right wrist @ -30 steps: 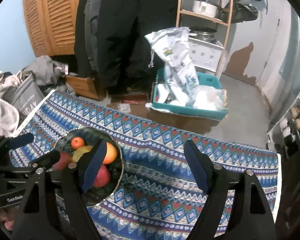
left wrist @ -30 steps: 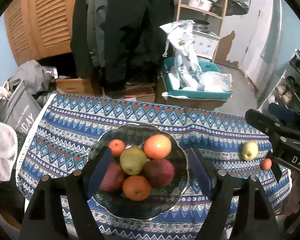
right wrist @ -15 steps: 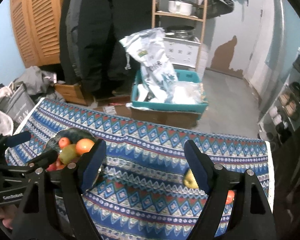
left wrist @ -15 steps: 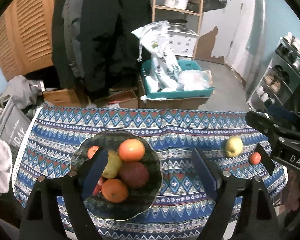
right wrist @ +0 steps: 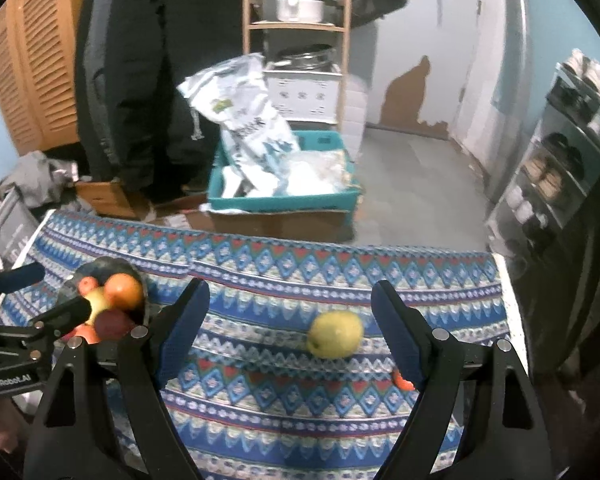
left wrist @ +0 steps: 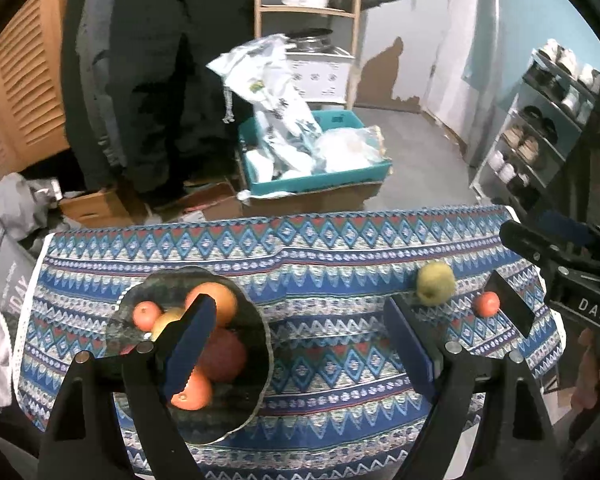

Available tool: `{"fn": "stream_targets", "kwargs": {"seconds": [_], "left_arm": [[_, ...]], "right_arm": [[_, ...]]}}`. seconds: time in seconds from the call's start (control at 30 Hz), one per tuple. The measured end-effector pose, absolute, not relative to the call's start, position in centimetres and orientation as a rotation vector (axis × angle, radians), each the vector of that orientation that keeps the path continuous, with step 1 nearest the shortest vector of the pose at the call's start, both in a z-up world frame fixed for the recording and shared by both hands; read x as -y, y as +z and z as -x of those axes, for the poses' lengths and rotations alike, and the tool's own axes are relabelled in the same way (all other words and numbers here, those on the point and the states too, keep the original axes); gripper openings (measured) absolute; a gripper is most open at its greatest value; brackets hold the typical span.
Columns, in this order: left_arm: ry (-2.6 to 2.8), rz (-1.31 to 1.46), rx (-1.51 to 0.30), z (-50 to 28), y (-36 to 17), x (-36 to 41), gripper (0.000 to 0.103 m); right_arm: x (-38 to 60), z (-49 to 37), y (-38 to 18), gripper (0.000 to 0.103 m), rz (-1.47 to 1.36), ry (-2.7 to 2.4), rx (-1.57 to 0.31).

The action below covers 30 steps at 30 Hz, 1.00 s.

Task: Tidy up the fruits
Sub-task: 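Withdraw both tools from the plate toward the yellow apple and small tangerine, then grasp the small tangerine with the right tool while the left tool approaches the yellow-green apple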

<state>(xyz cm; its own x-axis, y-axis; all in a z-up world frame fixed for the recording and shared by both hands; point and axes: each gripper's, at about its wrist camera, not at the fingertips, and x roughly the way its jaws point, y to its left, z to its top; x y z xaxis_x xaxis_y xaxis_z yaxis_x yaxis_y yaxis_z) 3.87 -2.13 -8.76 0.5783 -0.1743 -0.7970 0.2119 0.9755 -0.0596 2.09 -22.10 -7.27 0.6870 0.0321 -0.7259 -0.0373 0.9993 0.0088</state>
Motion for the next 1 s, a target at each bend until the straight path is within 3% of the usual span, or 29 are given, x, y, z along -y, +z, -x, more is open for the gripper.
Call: {"fn": "stream_targets", "kwargs": {"seconds": [0.5,1.0], "left_arm": [[-0.316,-0.109,-0.981,-4.9,-10.9,8.3,0.087],[-0.348,-0.162,-1.061,-6.9,-15.4,12.7,0.087]], "right_arm": [[30.0,-0.3,-10.4,0.083,-0.052,-0.093,-0.871],[35.8,-0.7,-17.3,0.083,-0.123,-0.192,-1.003]]}}
